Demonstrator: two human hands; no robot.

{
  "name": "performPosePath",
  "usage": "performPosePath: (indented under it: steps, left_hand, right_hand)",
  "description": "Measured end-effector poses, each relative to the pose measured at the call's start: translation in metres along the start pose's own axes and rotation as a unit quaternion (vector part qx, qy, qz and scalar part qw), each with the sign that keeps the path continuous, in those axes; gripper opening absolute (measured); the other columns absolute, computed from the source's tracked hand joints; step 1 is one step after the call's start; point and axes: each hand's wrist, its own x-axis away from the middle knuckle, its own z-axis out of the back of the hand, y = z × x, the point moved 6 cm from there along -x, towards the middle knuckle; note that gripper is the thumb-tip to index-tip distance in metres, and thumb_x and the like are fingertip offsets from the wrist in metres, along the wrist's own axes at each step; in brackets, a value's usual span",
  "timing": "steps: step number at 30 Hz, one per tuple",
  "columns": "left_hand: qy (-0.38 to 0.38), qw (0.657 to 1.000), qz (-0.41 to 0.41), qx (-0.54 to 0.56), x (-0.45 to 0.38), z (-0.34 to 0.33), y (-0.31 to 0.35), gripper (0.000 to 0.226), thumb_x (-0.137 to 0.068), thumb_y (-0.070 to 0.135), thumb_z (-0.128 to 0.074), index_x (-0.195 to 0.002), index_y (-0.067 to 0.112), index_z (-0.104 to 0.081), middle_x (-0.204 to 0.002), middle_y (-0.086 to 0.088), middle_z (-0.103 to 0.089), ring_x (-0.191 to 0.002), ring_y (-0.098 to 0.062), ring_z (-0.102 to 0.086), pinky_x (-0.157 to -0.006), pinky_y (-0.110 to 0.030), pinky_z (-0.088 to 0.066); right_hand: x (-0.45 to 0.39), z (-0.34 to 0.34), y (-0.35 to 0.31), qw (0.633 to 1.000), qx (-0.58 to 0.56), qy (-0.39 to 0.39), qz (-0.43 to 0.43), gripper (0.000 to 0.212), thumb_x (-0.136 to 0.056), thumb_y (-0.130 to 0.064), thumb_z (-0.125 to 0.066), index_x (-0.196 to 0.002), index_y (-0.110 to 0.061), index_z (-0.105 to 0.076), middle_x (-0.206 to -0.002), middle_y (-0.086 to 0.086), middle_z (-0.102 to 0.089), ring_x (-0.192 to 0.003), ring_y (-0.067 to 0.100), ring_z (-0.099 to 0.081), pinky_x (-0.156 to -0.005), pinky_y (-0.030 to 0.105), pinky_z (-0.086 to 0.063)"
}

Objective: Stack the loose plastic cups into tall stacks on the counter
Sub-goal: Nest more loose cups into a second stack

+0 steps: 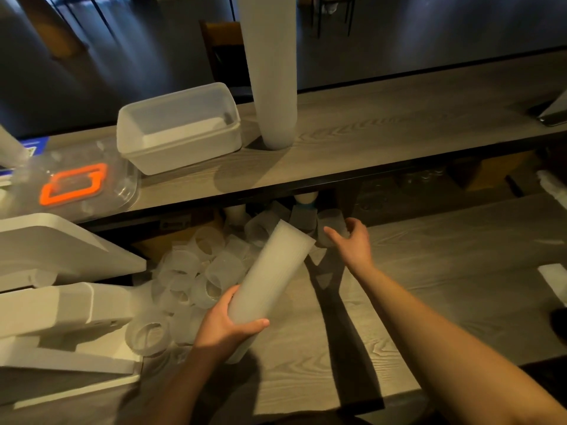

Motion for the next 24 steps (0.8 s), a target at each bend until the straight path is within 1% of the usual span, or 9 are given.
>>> performPosePath:
  steps: [4,6,8,11,13,15,19,22,24]
  left_hand:
    - [-0.004,1.000,0.019,0.019,-0.002,0.000,0.000,0.086,-0.057,0.040,-0.093,-0.128,0.041,-0.045,-0.116,0.014,-0.056,-0.101,-0.009,-0.058,-0.082,-0.033,-0.055]
    - [-0.008,0.999,0.024,0.024,-0.005,0.000,0.000,0.085,-0.057,0.040,-0.093,-0.129,0.042,-0.047,-0.116,0.014,-0.058,-0.101,-0.012,-0.061,-0.080,-0.034,-0.057]
    - [-0.003,0.999,0.029,0.025,-0.008,0.001,0.001,0.084,-0.059,0.038,-0.092,-0.128,0.045,-0.045,-0.115,0.015,-0.057,-0.102,-0.011,-0.060,-0.078,-0.030,-0.055]
    - [0.008,0.999,0.014,-0.031,-0.008,0.004,0.005,0.085,-0.063,0.046,-0.089,-0.131,0.048,-0.038,-0.114,0.021,-0.052,-0.102,-0.006,-0.055,-0.078,-0.025,-0.050]
    - [0.013,0.997,-0.003,-0.082,-0.009,0.006,0.009,0.088,-0.065,0.052,-0.085,-0.137,0.044,-0.036,-0.115,0.018,-0.050,-0.103,-0.008,-0.053,-0.080,-0.026,-0.048]
    - [0.018,0.994,-0.009,-0.105,-0.010,0.007,0.012,0.089,-0.066,0.052,-0.085,-0.141,0.038,-0.038,-0.115,0.017,-0.050,-0.103,-0.010,-0.052,-0.083,-0.028,-0.049]
    - [0.023,0.994,-0.013,-0.108,-0.014,0.010,0.013,0.090,-0.065,0.053,-0.085,-0.141,0.036,-0.040,-0.116,0.014,-0.053,-0.103,-0.012,-0.054,-0.084,-0.031,-0.052]
    - [0.019,0.995,-0.012,-0.094,-0.014,0.009,0.010,0.090,-0.066,0.052,-0.085,-0.141,0.038,-0.038,-0.121,0.012,-0.052,-0.103,-0.008,-0.052,-0.077,-0.025,-0.048]
    - [0.014,0.998,0.003,-0.053,-0.014,0.008,0.010,0.087,-0.066,0.045,-0.087,-0.138,0.041,-0.039,-0.121,0.012,-0.052,-0.103,-0.007,-0.052,-0.073,-0.021,-0.046]
  right_hand:
    - [-0.028,-0.010,0.012,0.998,0.055,0.010,-0.034,0.088,-0.079,-0.052,-0.077,-0.148,-0.012,-0.040,-0.147,0.011,-0.046,-0.135,0.029,-0.046,-0.108,0.048,-0.045]
    - [-0.039,-0.015,0.016,0.996,0.071,0.006,-0.054,0.092,-0.078,-0.052,-0.078,-0.149,-0.010,-0.037,-0.148,0.013,-0.044,-0.136,0.031,-0.045,-0.108,0.049,-0.045]
    - [-0.047,-0.021,0.017,0.994,0.094,-0.002,-0.064,0.095,-0.078,-0.051,-0.079,-0.150,-0.008,-0.035,-0.149,0.014,-0.042,-0.138,0.033,-0.042,-0.109,0.049,-0.043]
    - [-0.053,-0.026,0.019,0.989,0.128,-0.006,-0.068,0.093,-0.079,-0.050,-0.078,-0.150,-0.008,-0.035,-0.149,0.014,-0.043,-0.140,0.034,-0.038,-0.111,0.049,-0.040]
    - [-0.052,-0.029,0.020,0.987,0.141,0.001,-0.073,0.088,-0.081,-0.049,-0.077,-0.148,-0.009,-0.038,-0.147,0.014,-0.045,-0.139,0.033,-0.037,-0.111,0.048,-0.039]
    - [-0.048,-0.031,0.019,0.987,0.145,0.013,-0.068,0.084,-0.083,-0.049,-0.075,-0.148,-0.009,-0.039,-0.146,0.014,-0.046,-0.138,0.033,-0.038,-0.111,0.048,-0.038]
    - [-0.032,-0.035,0.028,0.992,0.097,0.020,-0.078,0.076,-0.084,-0.050,-0.072,-0.143,-0.011,-0.044,-0.141,0.013,-0.049,-0.133,0.031,-0.043,-0.109,0.049,-0.041]
    - [-0.013,-0.032,0.037,0.994,0.008,0.021,-0.105,0.073,-0.085,-0.041,-0.074,-0.145,-0.014,-0.042,-0.143,0.013,-0.049,-0.132,0.030,-0.047,-0.107,0.045,-0.044]
    - [-0.003,-0.025,0.040,0.993,-0.046,0.030,-0.104,0.071,-0.086,-0.035,-0.074,-0.145,-0.014,-0.041,-0.141,0.010,-0.051,-0.130,0.029,-0.051,-0.106,0.044,-0.046]
